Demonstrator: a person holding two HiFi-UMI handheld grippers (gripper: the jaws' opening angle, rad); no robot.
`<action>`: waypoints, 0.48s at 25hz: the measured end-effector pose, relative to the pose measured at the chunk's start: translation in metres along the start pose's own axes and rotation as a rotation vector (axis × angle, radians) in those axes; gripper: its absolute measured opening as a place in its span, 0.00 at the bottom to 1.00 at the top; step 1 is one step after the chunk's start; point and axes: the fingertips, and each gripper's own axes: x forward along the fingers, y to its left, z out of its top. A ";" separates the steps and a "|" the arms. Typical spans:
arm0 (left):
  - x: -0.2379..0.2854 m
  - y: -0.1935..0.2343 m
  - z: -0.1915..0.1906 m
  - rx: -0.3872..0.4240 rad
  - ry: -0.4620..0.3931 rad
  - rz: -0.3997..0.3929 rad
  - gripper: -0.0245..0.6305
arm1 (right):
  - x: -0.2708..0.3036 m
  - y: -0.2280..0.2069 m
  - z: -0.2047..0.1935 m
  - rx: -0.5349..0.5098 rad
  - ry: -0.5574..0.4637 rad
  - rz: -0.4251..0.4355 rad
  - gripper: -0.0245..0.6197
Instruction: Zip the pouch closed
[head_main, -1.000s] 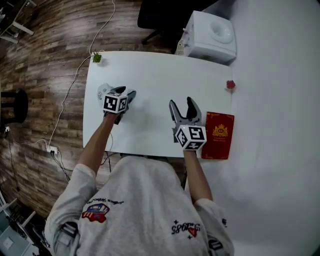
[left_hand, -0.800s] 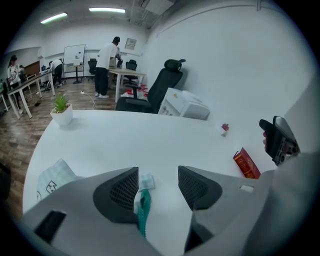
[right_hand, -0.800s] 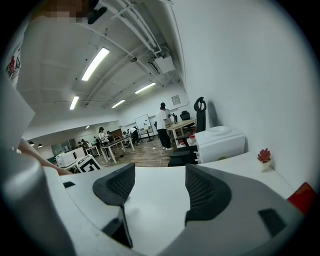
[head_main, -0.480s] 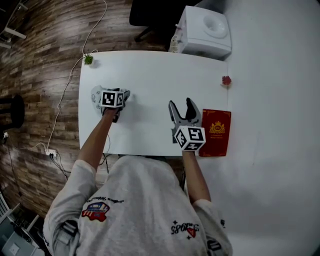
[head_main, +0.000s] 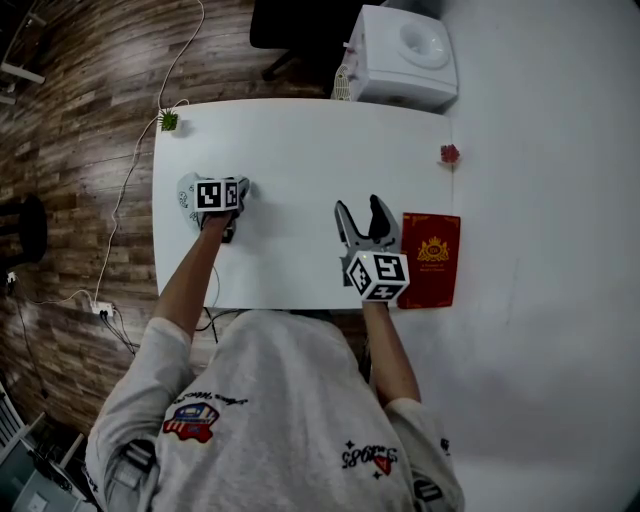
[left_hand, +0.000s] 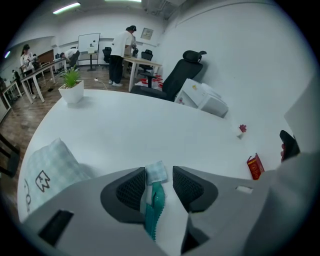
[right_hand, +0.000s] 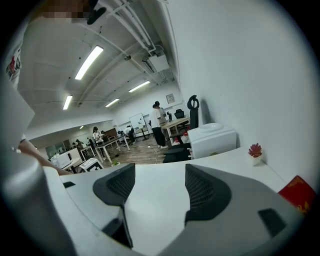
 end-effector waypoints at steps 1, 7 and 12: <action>0.000 0.001 0.000 -0.005 0.000 0.003 0.30 | 0.000 0.000 -0.001 0.000 0.001 -0.001 0.50; -0.002 0.012 -0.001 -0.032 -0.011 0.028 0.17 | -0.001 0.002 -0.003 0.002 0.003 -0.001 0.50; -0.003 0.016 0.000 -0.047 -0.022 0.017 0.13 | -0.002 0.002 -0.004 0.004 0.009 -0.003 0.50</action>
